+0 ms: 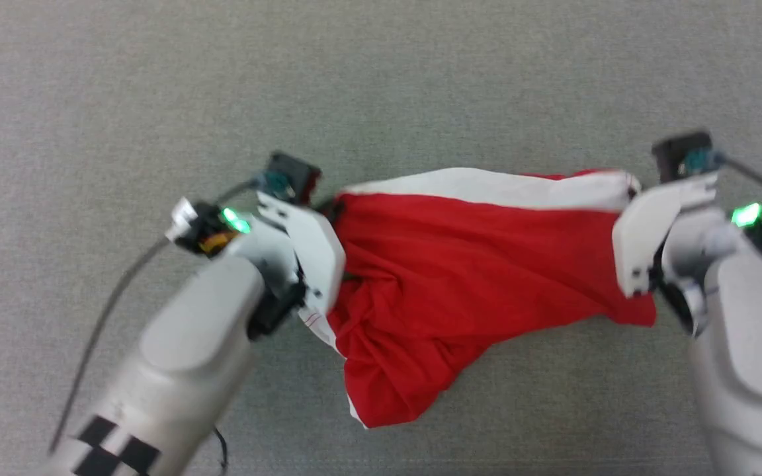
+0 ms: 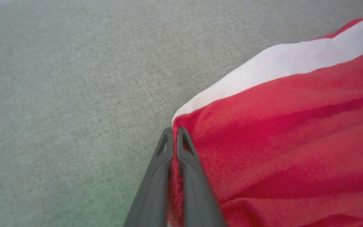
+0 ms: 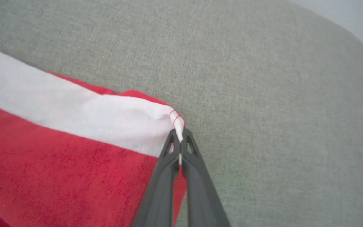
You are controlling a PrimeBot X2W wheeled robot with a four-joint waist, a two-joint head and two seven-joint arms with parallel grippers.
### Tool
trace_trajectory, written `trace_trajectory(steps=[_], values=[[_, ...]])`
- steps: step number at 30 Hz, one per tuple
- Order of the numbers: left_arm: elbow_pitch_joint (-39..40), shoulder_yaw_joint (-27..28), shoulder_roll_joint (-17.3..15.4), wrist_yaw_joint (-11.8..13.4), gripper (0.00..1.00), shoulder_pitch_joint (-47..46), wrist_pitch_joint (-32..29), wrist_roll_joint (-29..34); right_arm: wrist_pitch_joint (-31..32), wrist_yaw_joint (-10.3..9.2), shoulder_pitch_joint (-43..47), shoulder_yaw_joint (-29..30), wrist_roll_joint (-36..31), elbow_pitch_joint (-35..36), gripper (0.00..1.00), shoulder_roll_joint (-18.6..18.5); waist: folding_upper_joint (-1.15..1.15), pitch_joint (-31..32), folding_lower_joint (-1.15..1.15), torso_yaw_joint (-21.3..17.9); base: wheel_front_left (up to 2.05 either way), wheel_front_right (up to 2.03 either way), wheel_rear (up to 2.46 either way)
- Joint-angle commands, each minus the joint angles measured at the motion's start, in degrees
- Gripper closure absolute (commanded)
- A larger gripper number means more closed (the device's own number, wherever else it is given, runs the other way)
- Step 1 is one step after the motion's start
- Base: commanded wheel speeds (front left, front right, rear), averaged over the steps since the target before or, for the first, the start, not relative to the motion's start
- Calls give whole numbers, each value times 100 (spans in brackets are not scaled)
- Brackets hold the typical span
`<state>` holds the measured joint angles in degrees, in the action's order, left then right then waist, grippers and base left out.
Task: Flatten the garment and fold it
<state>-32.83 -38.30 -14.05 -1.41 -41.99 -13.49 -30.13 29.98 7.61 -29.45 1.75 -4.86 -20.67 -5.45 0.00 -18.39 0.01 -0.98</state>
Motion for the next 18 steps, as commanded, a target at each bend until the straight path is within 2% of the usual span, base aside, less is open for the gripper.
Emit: trace_trajectory(steps=[1, 5, 9, 13, 18], values=[[92, 29, -126, -74, 100, -232, 54, 54, 20, -12, -282, -88, 52, 117, 100, -81, 0, -20, -1, -45, 0, 0, 0], [311, 165, -489, -234, 100, -892, 83, 156, 80, -12, -986, -491, 271, 347, 100, -321, 0, -137, -1, -151, 0, 0, 0], [393, 227, -909, -254, 100, -1716, 48, 506, 66, -12, -1903, -811, 490, 301, 100, -513, 0, -363, -1, -248, 0, 0, 0], [396, 443, -1113, -165, 100, -2494, 130, 657, -34, -12, -2842, -1090, 499, 88, 100, -721, 0, -654, -1, -261, 0, 0, 0], [298, 802, -1343, 28, 100, -3415, 422, 782, -371, -12, -4045, -1250, 479, -219, 100, -798, 0, -1130, -1, -310, 0, 0, 0]])
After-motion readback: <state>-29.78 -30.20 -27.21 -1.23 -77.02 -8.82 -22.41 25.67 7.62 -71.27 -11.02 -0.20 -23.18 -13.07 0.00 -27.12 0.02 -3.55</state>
